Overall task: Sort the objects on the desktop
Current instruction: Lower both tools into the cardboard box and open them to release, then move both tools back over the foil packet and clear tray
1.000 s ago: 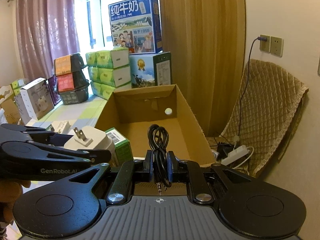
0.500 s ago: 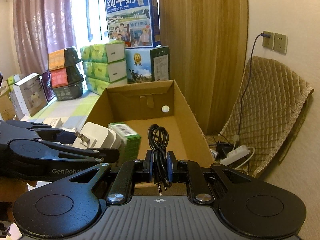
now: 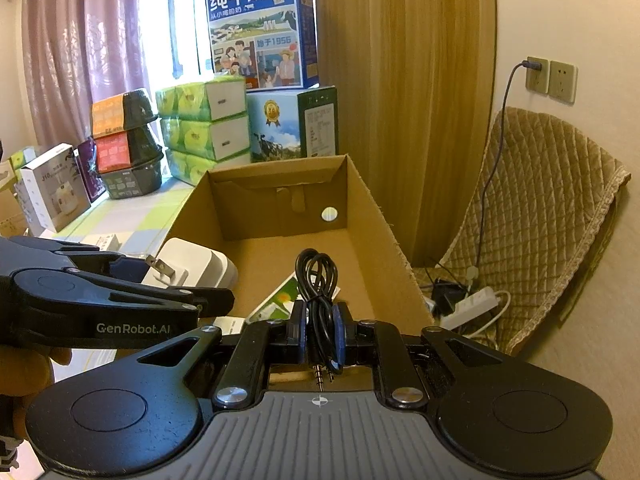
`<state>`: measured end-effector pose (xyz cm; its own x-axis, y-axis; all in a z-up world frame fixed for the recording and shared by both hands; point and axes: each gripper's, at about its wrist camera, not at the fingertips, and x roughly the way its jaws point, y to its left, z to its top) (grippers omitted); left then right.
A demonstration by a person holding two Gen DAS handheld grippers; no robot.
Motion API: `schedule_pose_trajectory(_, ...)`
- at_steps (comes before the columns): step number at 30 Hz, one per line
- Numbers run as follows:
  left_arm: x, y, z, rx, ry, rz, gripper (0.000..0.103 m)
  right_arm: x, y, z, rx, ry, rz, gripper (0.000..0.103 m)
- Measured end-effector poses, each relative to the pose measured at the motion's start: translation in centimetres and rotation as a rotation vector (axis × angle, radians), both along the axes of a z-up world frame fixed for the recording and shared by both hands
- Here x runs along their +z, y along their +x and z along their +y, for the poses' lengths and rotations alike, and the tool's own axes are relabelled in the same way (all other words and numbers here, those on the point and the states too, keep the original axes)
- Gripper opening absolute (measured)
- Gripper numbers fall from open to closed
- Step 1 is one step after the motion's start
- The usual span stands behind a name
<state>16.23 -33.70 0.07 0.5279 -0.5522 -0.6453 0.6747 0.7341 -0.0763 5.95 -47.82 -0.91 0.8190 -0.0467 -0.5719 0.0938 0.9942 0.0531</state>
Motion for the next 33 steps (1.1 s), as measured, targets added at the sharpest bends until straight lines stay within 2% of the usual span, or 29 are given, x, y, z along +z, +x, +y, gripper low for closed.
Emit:
schedule_pose_trajectory(3, 0.1, 0.2, 0.0, 0.000, -0.009, 0.005, 0.061, 0.0, 0.0, 0.0, 0.000, -0.001, 0.001, 0.011)
schedule_pose_trajectory(5, 0.2, 0.2, 0.1, 0.011, -0.013, -0.003, 0.067, 0.0, 0.0, 0.0, 0.000, 0.001, 0.001, 0.011)
schedule_pose_trajectory(18, 1.2, -0.3, 2.7, 0.057, -0.040, -0.018, 0.067, 0.0, 0.9, 0.6, 0.017, 0.020, -0.002, 0.011)
schedule_pose_trajectory(21, 1.3, -0.3, 3.3, 0.070, -0.045, -0.018, 0.068, 0.0, 1.0, 0.4, 0.041, 0.059, -0.045, 0.012)
schedule_pose_trajectory(22, 1.3, -0.3, 3.5, 0.074, -0.045, -0.017, 0.068, 0.0, 1.1, 0.3, 0.034, 0.061, -0.048, 0.014)
schedule_pose_trajectory(24, 1.3, -0.3, 3.9, 0.080, -0.045, -0.017, 0.069, 0.0, 0.8, 0.1, 0.015, 0.062, -0.054, 0.039)
schedule_pose_trajectory(25, 1.3, -0.4, 4.1, 0.085, -0.046, -0.015, 0.069, -0.1, 0.6, -0.1, 0.012, 0.065, -0.055, 0.042)
schedule_pose_trajectory(33, 1.1, -1.3, 6.3, 0.130, -0.061, 0.010, 0.074, -0.1, -1.6, -0.2, -0.014, 0.072, -0.038, 0.044)
